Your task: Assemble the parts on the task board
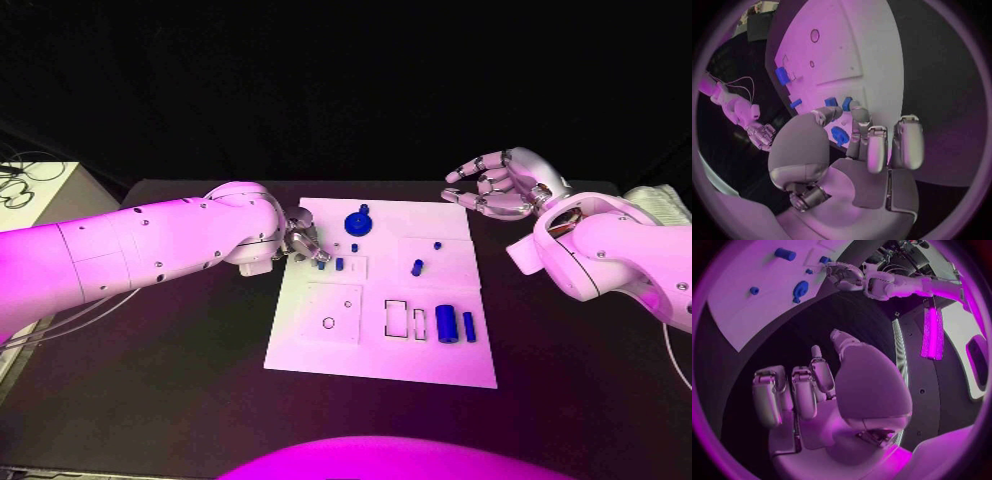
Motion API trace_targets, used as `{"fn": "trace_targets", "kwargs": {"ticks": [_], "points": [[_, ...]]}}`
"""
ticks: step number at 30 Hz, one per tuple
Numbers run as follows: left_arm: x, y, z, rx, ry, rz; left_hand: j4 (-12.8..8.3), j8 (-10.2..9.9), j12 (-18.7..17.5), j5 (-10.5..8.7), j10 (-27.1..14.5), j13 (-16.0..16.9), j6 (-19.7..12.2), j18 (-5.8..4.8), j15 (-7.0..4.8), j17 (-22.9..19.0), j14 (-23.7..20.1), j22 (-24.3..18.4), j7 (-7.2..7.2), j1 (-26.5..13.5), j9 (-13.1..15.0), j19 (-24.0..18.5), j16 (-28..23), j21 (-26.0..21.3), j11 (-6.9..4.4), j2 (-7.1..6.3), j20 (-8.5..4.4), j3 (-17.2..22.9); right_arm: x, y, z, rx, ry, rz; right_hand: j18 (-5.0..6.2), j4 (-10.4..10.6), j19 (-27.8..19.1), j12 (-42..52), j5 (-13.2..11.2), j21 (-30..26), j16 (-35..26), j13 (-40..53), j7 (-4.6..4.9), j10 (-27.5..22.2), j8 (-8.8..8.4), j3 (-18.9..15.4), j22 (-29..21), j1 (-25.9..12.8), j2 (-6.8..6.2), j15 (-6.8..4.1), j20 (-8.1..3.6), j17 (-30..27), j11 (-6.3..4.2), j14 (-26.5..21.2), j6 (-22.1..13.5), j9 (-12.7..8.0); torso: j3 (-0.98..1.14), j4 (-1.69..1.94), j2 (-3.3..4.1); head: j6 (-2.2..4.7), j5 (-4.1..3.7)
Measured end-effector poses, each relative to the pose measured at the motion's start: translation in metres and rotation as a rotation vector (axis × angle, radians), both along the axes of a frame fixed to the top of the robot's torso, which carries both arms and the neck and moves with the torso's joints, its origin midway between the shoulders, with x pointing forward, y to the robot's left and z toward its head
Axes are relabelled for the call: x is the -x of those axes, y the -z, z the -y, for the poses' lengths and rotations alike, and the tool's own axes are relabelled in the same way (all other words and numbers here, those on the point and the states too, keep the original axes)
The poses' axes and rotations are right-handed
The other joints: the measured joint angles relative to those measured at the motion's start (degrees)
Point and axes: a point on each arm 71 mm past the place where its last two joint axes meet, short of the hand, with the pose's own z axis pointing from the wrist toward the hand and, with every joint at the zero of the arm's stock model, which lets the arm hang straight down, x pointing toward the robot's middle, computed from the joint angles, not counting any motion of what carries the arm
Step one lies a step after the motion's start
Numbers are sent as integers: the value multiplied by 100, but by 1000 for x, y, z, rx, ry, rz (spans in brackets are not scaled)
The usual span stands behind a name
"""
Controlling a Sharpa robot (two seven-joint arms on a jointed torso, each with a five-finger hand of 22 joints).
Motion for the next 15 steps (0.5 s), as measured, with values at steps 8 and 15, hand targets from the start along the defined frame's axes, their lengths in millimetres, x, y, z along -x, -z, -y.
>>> {"fn": "trace_targets", "kwargs": {"ticks": [8, 15], "points": [[1, -1, -5, 11, -18, 9, 103, -32, 0, 0, 0, 18, -29, 0, 0, 0, 0, 0, 29, -60, -32, 0, 0, -22, 0, 61, 0, -322, 0, 0, 0, 0, 0, 0, 0, 0, 0, 0, 0, 0, 0, 0, -12, 0, 0, 0, -1, 0, 0, 0, 0, 0, 0, 0, -12, 4, -2, 3, -2, 15, -13], [-1, -6, -7, 35, -43, 37, 117, -34, -20, -5, -43, -42, -30, 1, 0, 0, 0, 0, 30, -163, -36, -65, 0, -90, 43, 63, 22, -517, 0, 1, 0, 0, 0, -1, 0, 0, 0, 0, 0, 0, 0, 0, -21, 0, 0, 0, -1, 0, 0, 0, 0, 0, 0, 0, -21, 4, -3, 3, -2, 32, -16]]}}
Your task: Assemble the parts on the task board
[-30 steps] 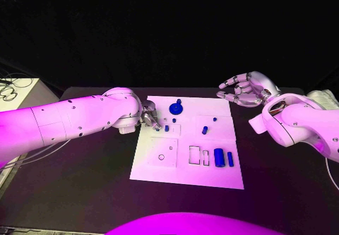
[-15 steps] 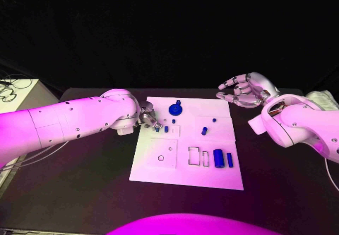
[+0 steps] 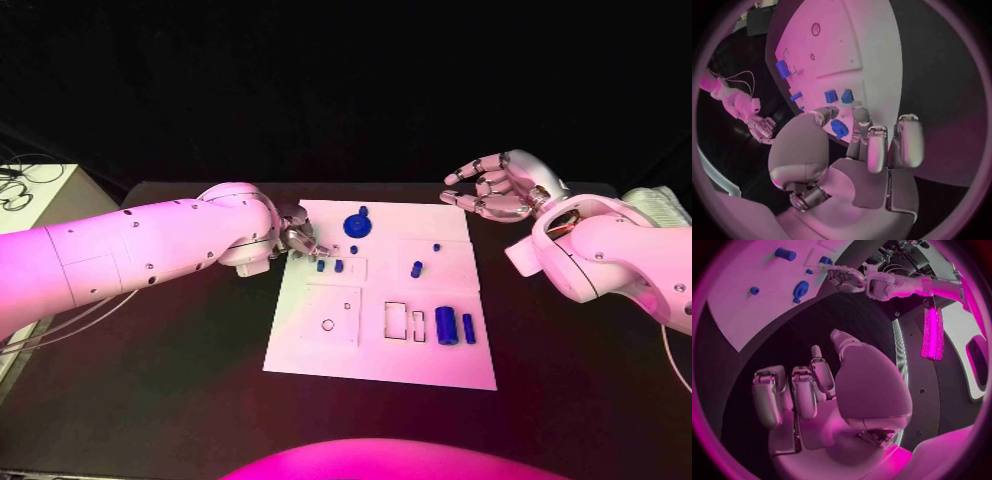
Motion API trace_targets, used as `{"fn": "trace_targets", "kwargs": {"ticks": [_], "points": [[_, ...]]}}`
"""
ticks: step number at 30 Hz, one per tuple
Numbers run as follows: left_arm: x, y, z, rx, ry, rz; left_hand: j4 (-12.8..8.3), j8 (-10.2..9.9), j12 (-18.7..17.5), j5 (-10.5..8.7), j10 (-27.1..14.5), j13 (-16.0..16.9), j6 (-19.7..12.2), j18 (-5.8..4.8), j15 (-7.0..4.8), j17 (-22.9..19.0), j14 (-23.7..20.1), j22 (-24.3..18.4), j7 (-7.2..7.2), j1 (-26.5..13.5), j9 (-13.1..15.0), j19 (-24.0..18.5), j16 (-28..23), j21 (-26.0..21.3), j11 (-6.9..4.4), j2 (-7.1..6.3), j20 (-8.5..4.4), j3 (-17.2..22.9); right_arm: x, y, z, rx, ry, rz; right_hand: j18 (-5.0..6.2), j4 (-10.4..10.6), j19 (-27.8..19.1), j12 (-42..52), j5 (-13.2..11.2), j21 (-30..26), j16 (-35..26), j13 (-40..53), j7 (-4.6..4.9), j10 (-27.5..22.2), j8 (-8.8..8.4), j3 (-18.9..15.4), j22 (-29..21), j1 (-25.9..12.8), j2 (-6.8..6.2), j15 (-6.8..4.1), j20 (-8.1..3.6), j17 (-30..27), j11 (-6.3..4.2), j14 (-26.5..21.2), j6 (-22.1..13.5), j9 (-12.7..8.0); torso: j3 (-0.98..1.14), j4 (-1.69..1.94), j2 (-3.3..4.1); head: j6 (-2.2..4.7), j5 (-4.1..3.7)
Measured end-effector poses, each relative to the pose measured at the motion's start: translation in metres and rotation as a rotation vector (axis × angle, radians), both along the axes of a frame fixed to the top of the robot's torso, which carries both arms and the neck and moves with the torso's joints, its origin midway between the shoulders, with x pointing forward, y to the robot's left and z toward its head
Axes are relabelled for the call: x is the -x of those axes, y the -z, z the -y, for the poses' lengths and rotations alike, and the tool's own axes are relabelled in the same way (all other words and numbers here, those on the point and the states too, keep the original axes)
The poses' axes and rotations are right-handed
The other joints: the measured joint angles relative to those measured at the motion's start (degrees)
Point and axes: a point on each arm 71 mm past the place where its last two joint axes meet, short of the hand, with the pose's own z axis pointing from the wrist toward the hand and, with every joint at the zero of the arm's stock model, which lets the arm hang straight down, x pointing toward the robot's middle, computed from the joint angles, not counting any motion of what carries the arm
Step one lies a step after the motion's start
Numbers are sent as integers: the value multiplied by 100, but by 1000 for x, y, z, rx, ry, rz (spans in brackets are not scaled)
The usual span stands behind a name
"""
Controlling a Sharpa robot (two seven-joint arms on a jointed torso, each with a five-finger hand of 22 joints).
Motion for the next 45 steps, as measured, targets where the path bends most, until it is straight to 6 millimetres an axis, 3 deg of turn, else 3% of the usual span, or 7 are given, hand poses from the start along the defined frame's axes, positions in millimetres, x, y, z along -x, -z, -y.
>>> {"fn": "trace_targets", "kwargs": {"ticks": [6, 9, 11, 14, 25, 29, 45], "points": [[-1, -8, -4, 52, -34, 39, -7, -56, -346, -35, -453, -474, -209, 22, 51, 0, -2, -302, 105, -33, -11, -361, -126, -316, 70, 12, 29, -209, 0, 1, 0, 0, 0, -1, 0, 0, 0, 0, 0, 0, 0, 5, 0, 0, 0, 0, 0, 0, 0, 0, 0, 0, 0, 0, 0, 0, 2, -4, 0, 19, -16], [-1, -13, -3, 123, -39, 66, -15, -129, -587, -35, -1175, -754, -753, 296, 287, 0, -139, -1364, 327, 314, -54, -1239, -747, -1172, 286, 59, 195, -358, 0, 1, 1, 0, 1, -1, 0, 0, 0, 0, 0, 0, 0, 5, 0, 0, 0, 0, 0, 0, 0, 0, 0, 0, 0, 0, 0, 0, 2, -4, 1, 33, -32], [0, -17, 2, 187, -29, 92, -21, -178, -786, -35, -1787, -907, -1188, 605, 473, -549, -1068, -2773, 527, 818, -149, -2421, -1701, -2441, 493, 30, 363, -394, 0, 1, 1, 1, 3, -1, 0, 0, 0, 0, 0, 0, 0, 5, 0, 0, 0, 0, -1, 0, 0, 0, 0, 0, 0, 0, 0, 0, 3, -4, 1, 40, -41], [0, -22, 11, 270, 5, 142, -76, -268, -1030, -65, -2338, -1165, -1622, 626, 630, -1546, -2175, -3330, 673, 1727, -378, -2794, -2652, -3133, 656, -78, 524, -339, -1, 1, 2, 2, 6, 0, 0, 0, 0, 0, 0, 0, 0, 5, 0, 0, 0, 0, -1, 0, 0, 0, 0, 0, 0, 0, 0, 0, 3, -2, 2, 55, -59], [2, -16, 43, 326, 192, 334, -194, -282, -1602, -101, -2938, -1862, -1832, 626, 692, -1898, -2234, -3220, 640, 2677, -977, -2698, -2372, -3020, 749, -143, 557, -363, -1, 1, 4, 3, 9, 1, 0, 0, 0, 0, 0, 0, 0, 4, 0, 0, 0, 0, -1, 0, 0, 0, 0, 0, 0, 0, 0, -1, 5, 3, 4, 98, -105], [1, -12, 52, 270, 252, 376, -68, -412, -1909, -487, -3014, -2266, -1689, 626, 734, -2542, -2592, -3217, 552, 2831, -1406, -2767, -2633, -3060, 779, -115, 626, -521, -2, 1, 4, 3, 9, 2, 0, 0, 0, 0, 0, 0, 0, 3, 0, 0, 0, 0, -2, 0, 0, 0, 0, 0, 0, 0, 0, -1, 4, 3, 3, 106, -109], [-10, -4, 63, 98, 332, 463, -61, -522, -2023, -517, -2695, -2658, -1162, 625, 664, -2290, -1990, -2793, 487, 2934, -1910, -2392, -1960, -2646, 714, -133, 588, -654, -1, 1, 3, 2, 5, 3, 0, 0, 0, 0, 0, 0, 0, 2, 0, 0, 0, 0, -2, 0, 0, 0, 0, 0, 0, 0, 0, -2, 3, 0, 7, 115, -96]]}}
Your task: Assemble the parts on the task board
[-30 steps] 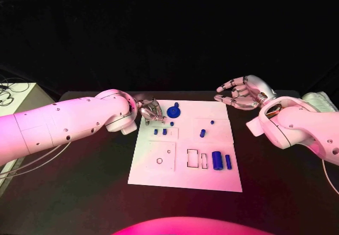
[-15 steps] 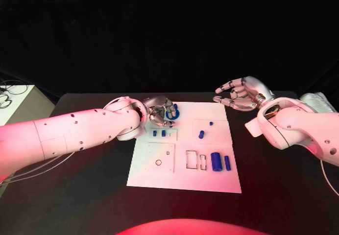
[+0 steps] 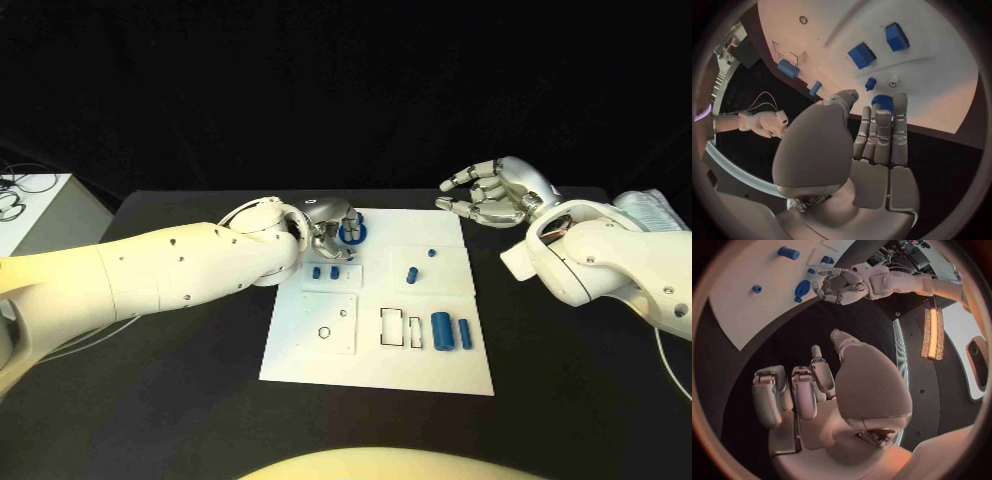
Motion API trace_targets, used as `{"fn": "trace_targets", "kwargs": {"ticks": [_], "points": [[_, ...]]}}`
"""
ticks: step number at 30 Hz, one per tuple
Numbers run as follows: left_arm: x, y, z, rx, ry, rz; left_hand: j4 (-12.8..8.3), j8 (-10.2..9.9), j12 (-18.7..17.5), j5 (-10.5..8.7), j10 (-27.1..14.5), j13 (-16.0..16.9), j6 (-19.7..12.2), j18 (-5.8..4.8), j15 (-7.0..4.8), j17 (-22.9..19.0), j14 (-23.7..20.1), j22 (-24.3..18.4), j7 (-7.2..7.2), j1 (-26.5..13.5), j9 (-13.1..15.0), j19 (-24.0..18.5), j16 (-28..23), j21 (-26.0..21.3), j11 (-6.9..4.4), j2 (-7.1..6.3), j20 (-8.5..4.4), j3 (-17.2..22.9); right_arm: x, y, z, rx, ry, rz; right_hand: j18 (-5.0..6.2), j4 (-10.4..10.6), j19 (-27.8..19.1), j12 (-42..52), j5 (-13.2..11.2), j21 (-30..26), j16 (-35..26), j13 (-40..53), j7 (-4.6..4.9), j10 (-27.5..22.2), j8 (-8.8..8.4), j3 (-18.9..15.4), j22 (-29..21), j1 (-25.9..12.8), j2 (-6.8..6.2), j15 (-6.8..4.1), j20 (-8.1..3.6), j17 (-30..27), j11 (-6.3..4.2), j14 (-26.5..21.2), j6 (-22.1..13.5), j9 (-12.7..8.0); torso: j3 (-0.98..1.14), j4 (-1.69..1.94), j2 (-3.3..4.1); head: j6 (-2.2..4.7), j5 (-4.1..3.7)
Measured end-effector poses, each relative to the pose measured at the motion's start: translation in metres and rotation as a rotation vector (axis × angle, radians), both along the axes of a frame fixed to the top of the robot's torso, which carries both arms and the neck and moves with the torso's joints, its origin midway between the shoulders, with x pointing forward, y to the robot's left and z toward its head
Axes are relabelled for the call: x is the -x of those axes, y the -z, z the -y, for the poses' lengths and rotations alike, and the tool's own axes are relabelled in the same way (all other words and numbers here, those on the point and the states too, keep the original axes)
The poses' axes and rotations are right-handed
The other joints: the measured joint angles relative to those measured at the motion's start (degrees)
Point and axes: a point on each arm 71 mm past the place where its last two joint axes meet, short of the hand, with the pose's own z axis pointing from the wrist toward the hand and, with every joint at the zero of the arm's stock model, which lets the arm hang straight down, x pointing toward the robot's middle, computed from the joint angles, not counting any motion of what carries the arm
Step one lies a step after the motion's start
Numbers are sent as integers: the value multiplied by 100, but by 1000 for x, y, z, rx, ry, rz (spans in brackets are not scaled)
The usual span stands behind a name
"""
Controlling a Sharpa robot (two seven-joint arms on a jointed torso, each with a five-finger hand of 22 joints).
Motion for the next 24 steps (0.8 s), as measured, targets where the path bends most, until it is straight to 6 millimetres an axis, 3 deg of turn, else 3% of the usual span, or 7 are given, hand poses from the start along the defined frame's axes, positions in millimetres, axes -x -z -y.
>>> {"fn": "trace_targets", "kwargs": {"ticks": [8, 24], "points": [[-1, 2, 3, -38, 5, 1, 0, -155, -24, 0, 123, -110, 285, 0, 0, 150, 160, 298, -162, 75, -166, 137, 297, 271, 1, 19, 16, 0, 0, 0, 0, 0, -1, 0, 0, 0, 0, 0, 0, 0, 0, 0, 0, 0, 0, 0, 4, 0, 0, 0, 0, 0, 0, 0, 0, 0, 0, -3, 1, -26, -2], [-2, 6, 3, -84, 13, -42, 32, -278, -24, -21, 261, -183, 429, 1, -1, 254, 243, 480, -99, 74, -266, 181, 481, 410, -14, 19, 17, -32, 0, 0, 0, 0, -1, 0, 0, 0, 0, 0, 0, 0, 0, -1, 0, 0, 0, 0, 4, 0, 0, 0, 0, 0, 0, 0, 0, 4, 0, 4, -5, -32, -4]]}}
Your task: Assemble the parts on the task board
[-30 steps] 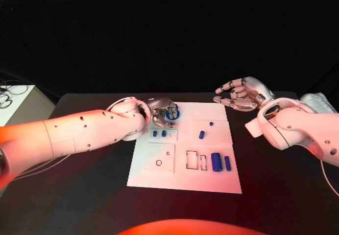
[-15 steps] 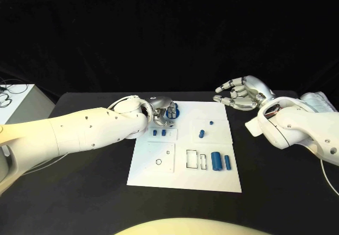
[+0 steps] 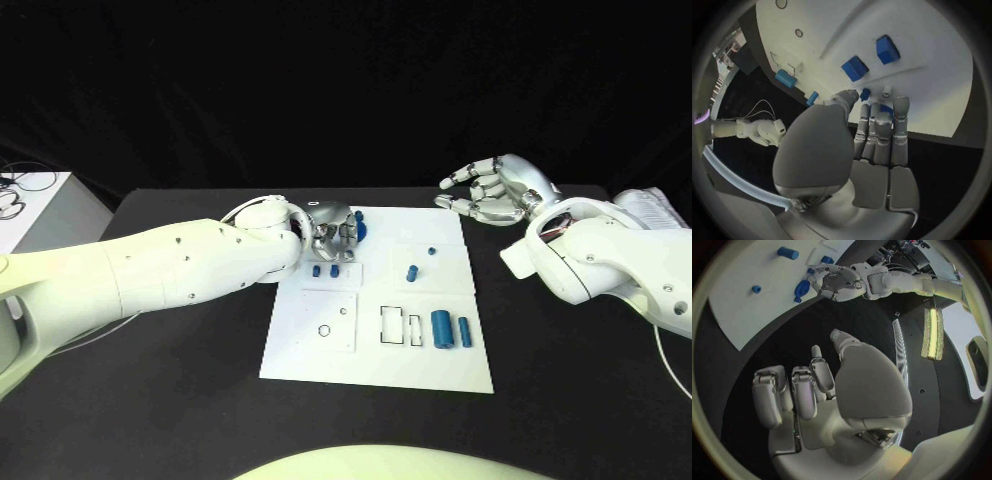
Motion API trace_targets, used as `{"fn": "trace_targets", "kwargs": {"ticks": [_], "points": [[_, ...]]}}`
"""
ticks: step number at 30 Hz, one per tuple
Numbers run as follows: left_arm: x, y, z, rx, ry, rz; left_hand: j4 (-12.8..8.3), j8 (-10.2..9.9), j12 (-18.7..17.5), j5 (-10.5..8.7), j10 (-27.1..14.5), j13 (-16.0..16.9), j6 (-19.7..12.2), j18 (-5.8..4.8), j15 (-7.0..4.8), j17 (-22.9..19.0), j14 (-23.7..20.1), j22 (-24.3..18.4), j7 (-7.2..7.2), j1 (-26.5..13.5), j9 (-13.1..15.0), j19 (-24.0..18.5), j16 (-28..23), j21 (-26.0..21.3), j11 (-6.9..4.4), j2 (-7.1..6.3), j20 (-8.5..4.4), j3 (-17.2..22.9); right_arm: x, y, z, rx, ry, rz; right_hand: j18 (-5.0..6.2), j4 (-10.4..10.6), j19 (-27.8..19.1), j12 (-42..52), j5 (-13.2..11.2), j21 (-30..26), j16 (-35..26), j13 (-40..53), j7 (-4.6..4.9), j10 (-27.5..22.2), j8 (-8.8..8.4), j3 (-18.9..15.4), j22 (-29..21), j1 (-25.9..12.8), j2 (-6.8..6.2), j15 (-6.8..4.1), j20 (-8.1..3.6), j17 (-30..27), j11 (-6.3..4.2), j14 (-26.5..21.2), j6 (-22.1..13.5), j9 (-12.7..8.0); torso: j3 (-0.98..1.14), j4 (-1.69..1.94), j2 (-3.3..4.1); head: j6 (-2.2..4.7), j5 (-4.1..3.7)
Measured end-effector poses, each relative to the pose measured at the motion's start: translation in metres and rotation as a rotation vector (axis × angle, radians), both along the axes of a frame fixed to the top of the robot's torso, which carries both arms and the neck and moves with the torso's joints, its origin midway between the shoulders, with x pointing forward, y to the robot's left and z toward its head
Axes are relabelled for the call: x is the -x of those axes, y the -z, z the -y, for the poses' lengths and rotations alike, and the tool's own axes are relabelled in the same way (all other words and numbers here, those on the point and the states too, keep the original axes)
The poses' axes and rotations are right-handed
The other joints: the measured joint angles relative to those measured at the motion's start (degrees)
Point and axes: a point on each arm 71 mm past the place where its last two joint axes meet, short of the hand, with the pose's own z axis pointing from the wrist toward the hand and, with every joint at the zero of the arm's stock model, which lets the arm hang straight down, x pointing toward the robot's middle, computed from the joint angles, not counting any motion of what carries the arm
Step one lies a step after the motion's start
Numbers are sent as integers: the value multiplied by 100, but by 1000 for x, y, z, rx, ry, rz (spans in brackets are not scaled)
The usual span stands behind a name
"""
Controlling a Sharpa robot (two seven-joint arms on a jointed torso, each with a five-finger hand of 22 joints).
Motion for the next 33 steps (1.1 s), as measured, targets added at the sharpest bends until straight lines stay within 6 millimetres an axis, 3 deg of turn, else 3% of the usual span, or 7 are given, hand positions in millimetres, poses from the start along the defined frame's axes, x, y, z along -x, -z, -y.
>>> {"fn": "trace_targets", "kwargs": {"ticks": [10, 27, 33], "points": [[0, 0, 0, -1, 0, -8, 0, -45, -25, 0, 65, -37, 65, -1, 2, 17, 38, 69, 24, 0, -28, 38, 81, 63, -7, 0, 0, 0, 0, 0, 0, 0, 0, 0, 0, -16, 0, 0, 0, 0, 0, 0, 0, 0, 0, 16, -1, 0, 0, 0, 0, 0, 0, 0, 0, 0, 1, -2, 1, 4, -1], [-1, 6, 2, 1, 1, -24, -104, -178, -185, 0, 333, -184, 274, -1, -59, 86, 141, 306, 9, 189, -84, 140, 263, 290, -68, 139, -62, 200, 0, 0, 0, 0, -1, 0, 0, -16, 0, 0, 0, 0, 0, -1, 0, 0, 23, 16, -2, -23, 23, 0, 0, 0, 0, 0, 0, -1, 0, -4, 4, -13, -14], [-2, 7, 3, 1, 1, -25, -120, -210, -243, 0, 353, -213, 295, -1, -60, 94, 141, 347, 29, 212, -90, 140, 287, 331, -88, 116, -62, 216, 0, 0, 0, 0, -2, 0, 0, -16, 0, 0, 0, 0, 0, -1, 0, 0, 23, 16, -2, -23, 23, 0, 0, 0, 0, 0, 0, -1, 0, -3, 5, -20, -19]]}}
